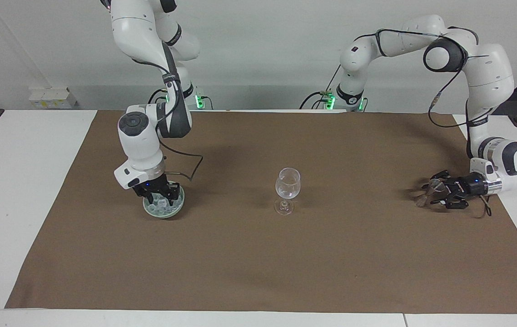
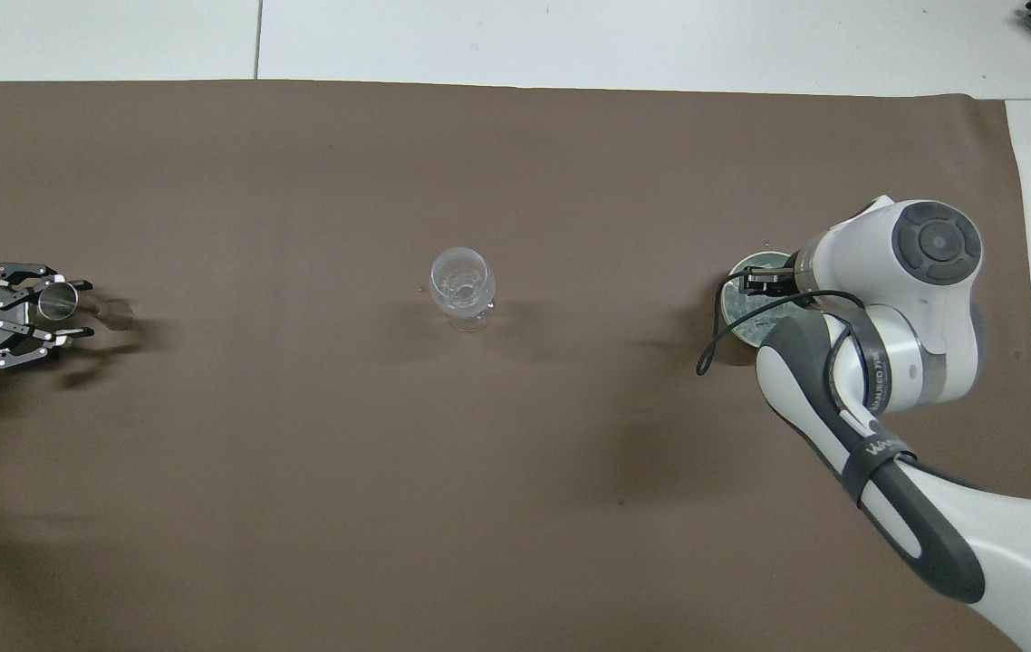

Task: Pour wine and add ice with both arms
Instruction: 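Set down the silver cup while the right gripper grasps the ice dish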

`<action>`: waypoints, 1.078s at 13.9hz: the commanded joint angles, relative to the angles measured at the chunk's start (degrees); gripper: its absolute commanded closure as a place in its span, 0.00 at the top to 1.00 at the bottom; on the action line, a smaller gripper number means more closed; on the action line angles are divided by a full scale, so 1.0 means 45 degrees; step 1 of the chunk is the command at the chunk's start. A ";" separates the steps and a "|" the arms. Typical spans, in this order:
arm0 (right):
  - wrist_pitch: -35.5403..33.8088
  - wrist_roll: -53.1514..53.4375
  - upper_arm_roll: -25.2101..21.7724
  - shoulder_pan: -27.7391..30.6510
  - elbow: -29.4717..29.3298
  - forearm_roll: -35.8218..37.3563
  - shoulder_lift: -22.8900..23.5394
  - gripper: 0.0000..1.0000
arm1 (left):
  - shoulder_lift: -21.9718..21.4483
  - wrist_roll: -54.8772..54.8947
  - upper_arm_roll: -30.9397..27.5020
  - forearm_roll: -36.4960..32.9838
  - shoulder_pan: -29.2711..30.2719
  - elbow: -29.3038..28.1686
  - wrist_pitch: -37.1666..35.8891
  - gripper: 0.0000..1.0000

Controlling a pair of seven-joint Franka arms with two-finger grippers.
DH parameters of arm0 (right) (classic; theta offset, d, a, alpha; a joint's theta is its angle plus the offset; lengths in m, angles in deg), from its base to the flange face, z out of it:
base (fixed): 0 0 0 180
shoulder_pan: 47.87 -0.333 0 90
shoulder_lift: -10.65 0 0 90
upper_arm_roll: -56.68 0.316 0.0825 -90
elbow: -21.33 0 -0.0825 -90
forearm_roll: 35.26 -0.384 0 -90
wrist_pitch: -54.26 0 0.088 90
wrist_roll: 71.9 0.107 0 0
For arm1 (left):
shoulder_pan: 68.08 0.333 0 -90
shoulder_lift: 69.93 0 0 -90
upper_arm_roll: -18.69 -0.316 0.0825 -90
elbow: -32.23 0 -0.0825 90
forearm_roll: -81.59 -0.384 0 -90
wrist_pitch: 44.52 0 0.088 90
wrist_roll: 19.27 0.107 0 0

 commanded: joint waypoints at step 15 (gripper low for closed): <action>-0.2224 0.0647 0.0238 -0.0040 -0.0813 -0.0052 -0.1922 0.00 | -0.4773 -0.4877 -0.0037 -0.5526 -0.1888 0.1889 0.0682 1.00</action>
